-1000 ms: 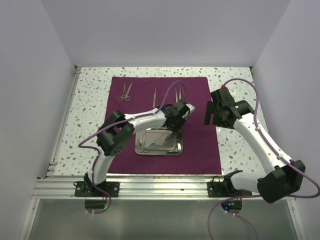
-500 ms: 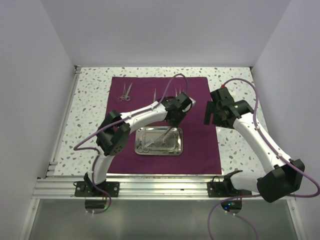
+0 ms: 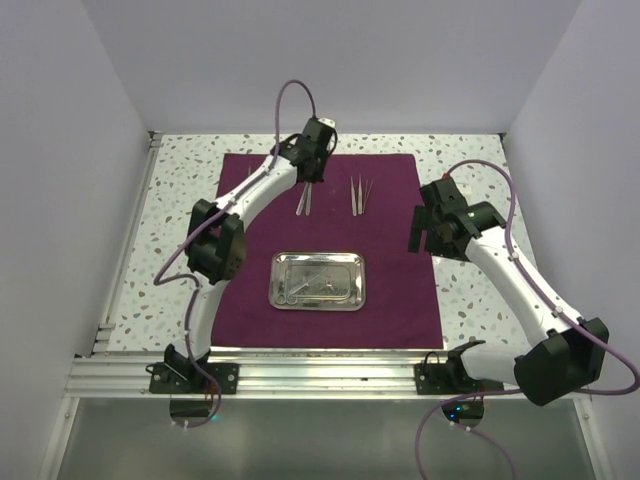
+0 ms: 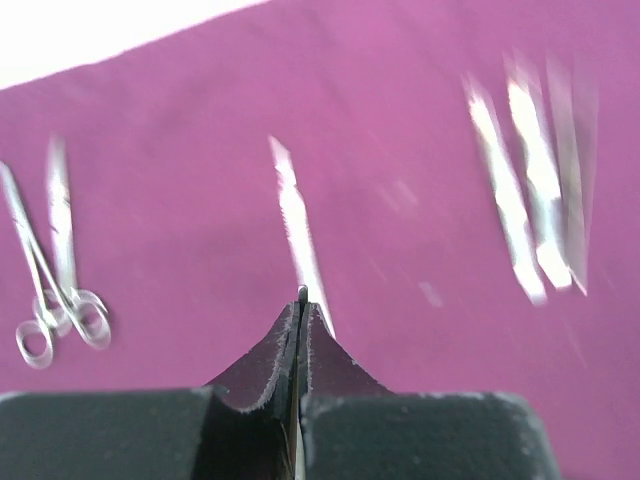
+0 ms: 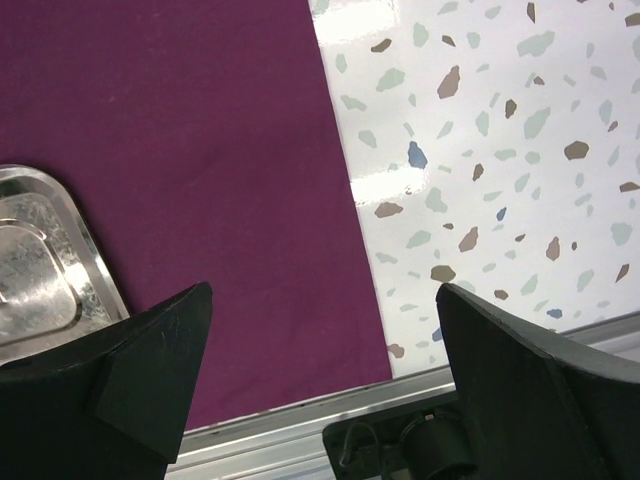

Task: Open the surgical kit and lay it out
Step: Place the medical item in the surgical kit.

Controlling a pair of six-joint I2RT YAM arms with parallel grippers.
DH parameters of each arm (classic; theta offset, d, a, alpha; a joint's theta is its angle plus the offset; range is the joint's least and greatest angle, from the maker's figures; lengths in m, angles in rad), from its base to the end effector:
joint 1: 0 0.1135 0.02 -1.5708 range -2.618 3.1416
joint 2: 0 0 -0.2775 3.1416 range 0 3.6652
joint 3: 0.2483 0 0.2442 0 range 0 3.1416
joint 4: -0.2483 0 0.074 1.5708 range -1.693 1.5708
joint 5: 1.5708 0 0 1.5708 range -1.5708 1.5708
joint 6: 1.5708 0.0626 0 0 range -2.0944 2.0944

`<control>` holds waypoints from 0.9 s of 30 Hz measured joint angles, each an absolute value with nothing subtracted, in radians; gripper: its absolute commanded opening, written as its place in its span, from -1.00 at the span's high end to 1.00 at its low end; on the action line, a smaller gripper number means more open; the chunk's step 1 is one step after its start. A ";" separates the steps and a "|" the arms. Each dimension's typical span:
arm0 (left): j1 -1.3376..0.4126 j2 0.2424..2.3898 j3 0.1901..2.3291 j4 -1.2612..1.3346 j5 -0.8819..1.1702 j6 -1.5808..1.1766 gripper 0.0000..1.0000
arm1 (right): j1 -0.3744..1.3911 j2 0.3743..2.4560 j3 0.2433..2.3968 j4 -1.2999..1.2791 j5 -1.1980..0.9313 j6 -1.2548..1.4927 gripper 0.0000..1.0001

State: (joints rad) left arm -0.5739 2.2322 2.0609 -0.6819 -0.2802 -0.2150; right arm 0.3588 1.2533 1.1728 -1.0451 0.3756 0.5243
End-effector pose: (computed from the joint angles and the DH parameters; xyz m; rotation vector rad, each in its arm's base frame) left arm 0.4479 -0.2689 0.2502 0.3006 2.3616 -0.0331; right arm 0.2244 0.0596 0.2986 0.3235 2.5591 -0.1935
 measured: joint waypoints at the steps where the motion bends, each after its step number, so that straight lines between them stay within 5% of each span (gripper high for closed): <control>1: -0.550 2.262 2.084 -0.664 -0.284 -0.220 1.00 | 0.359 1.253 1.169 -1.049 0.375 0.529 -0.97; 9: -0.473 2.486 2.270 -0.598 -0.272 -0.285 1.00 | 0.359 1.261 1.174 -1.089 0.376 0.547 -0.97; 12: -0.473 2.504 2.270 -0.582 -0.260 -0.312 0.36 | 0.359 1.279 1.199 -1.097 0.376 0.547 -0.97; 17: -0.475 2.497 2.264 -0.543 -0.253 -0.337 0.20 | 0.359 1.294 1.213 -1.097 0.375 0.548 -0.97; 27: -0.493 2.036 1.775 -0.529 -0.249 -0.330 0.21 | 0.359 1.294 1.194 -1.063 0.344 0.550 -0.97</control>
State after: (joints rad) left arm -0.4934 2.0357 1.7748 -0.5285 -0.2493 -0.3298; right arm 0.3588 1.2942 1.1938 -1.0634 0.3443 0.5499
